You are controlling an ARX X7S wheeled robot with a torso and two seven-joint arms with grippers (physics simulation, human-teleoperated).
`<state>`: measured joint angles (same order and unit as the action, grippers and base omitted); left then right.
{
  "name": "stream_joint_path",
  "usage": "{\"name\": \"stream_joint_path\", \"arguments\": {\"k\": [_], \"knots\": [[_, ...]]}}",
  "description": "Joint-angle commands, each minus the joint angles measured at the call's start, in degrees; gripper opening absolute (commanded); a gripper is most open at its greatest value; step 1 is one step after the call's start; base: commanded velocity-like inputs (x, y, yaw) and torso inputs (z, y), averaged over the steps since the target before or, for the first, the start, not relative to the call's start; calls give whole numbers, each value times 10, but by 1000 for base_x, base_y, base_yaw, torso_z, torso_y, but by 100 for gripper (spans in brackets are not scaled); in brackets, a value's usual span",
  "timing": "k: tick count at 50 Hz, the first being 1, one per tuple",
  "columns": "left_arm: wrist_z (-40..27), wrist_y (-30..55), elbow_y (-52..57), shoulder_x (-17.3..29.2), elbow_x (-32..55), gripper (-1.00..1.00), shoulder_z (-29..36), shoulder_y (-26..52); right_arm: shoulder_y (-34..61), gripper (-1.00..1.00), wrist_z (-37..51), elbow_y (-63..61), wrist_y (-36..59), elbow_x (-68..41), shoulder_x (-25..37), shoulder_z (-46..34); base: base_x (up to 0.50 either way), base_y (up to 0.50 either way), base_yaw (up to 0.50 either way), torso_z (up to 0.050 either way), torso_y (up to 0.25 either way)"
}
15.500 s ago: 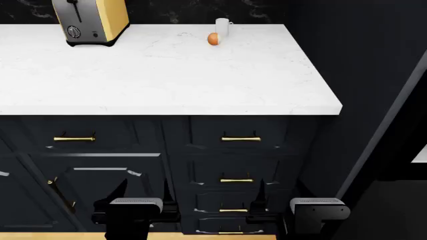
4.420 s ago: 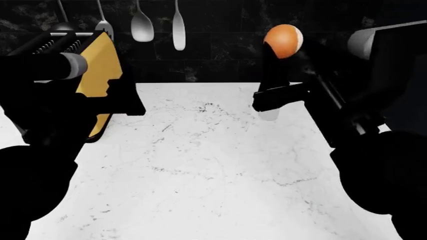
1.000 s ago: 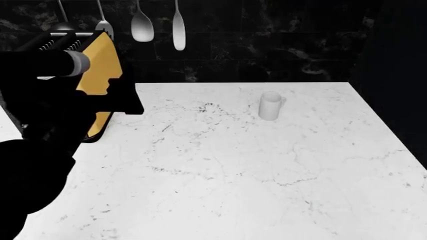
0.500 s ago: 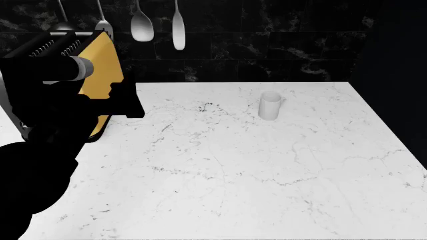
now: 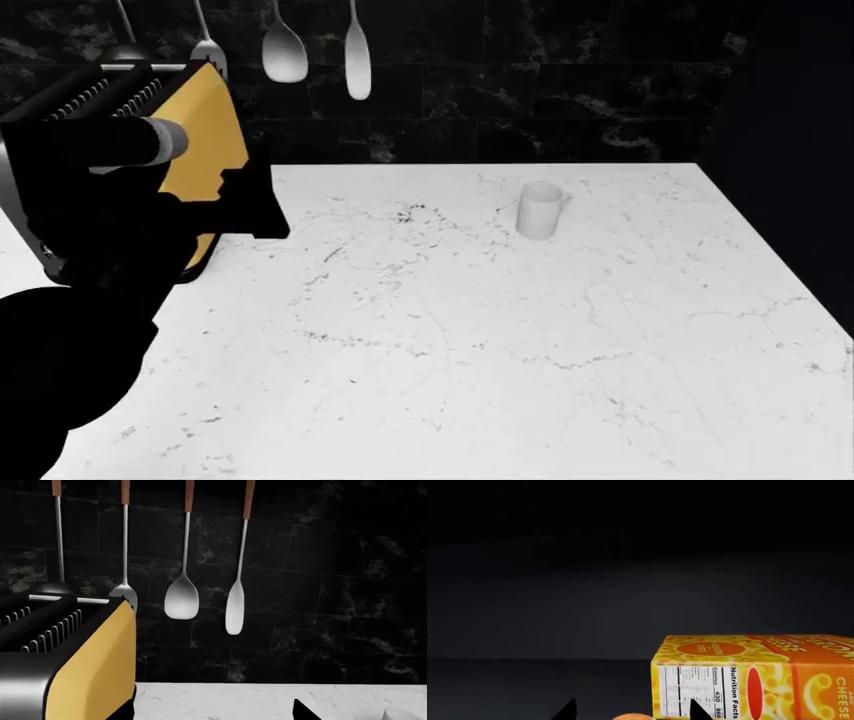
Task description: Pick the egg from the counter and place it in the cabinet.
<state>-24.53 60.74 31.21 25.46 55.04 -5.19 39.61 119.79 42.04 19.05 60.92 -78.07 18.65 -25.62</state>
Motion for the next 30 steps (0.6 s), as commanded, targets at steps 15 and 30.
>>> {"name": "stream_joint_path", "arguments": {"k": [15,30], "knots": [[-15,7,12,6,19,100,-7,3,-28,100,37,95,-19,-31,12,-16,0,0,0,0,0],[-18,5,13,9,22,100,-5,3,-30,100,51,30,-30,-36,23,-6,0,0,0,1,0]]}}
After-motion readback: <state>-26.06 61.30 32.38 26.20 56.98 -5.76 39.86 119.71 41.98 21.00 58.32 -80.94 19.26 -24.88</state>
